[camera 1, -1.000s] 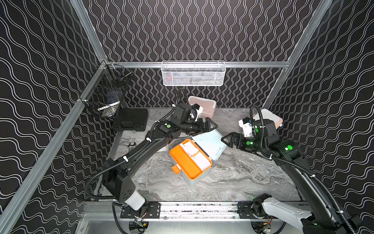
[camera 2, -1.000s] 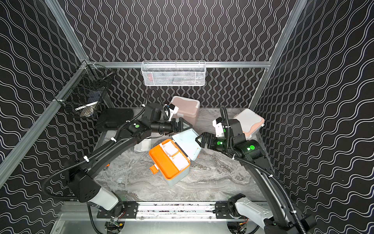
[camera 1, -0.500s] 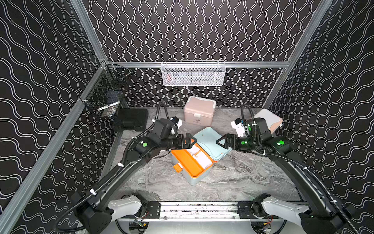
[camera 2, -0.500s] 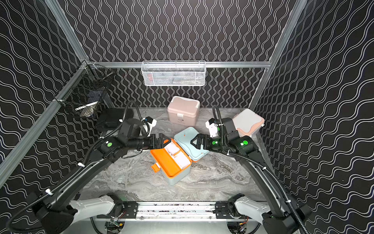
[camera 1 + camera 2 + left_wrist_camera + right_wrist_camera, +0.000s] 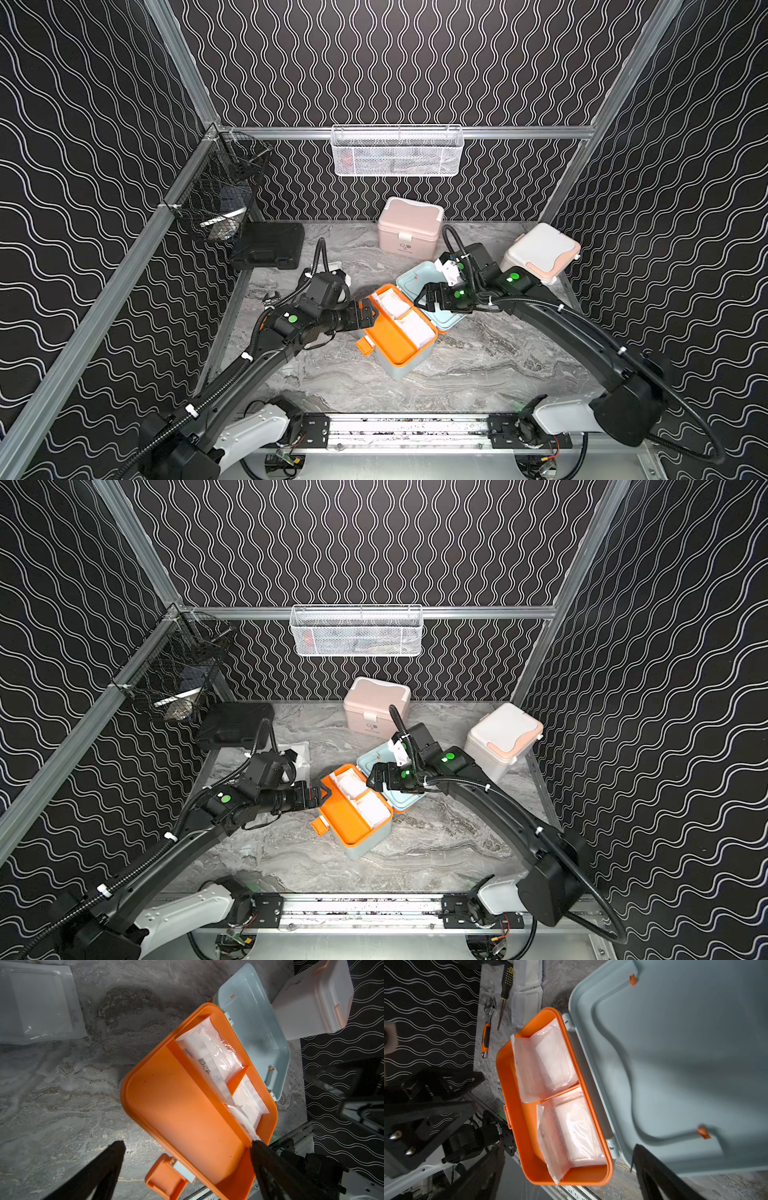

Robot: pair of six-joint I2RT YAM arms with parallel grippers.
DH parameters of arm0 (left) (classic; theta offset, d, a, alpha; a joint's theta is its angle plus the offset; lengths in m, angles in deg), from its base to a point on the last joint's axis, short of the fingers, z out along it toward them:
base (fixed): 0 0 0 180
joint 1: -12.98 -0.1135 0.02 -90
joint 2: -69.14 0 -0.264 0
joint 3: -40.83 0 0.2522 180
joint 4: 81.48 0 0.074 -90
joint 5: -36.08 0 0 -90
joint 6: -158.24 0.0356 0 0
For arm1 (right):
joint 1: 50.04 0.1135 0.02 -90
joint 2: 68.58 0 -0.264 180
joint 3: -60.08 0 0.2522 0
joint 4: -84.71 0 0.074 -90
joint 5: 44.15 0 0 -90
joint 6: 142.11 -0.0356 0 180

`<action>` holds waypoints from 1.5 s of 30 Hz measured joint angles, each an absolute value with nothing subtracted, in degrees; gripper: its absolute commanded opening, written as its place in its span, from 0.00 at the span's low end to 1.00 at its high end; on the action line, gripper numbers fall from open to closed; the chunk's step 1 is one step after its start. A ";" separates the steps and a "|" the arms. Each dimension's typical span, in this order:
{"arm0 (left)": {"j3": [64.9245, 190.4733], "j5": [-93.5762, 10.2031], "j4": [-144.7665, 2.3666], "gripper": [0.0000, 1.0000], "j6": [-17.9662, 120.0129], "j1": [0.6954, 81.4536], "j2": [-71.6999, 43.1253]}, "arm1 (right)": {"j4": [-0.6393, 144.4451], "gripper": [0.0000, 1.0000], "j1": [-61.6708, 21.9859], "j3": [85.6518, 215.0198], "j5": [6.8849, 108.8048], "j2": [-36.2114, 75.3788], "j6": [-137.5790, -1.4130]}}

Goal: Open first aid kits and take out gauze
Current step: Adjust the first aid kit at the center of the board.

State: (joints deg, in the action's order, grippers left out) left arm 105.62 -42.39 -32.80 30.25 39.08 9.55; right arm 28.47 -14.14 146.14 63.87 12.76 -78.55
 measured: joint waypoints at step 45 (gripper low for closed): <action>117.25 -45.82 -31.49 0.96 32.41 46.34 -0.85 | 26.68 0.98 -11.50 135.32 54.75 -0.18 -84.67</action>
State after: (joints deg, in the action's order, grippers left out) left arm 117.25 -45.82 -31.49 32.41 46.34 -0.85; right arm 26.68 -11.50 135.32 54.75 -0.18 -84.67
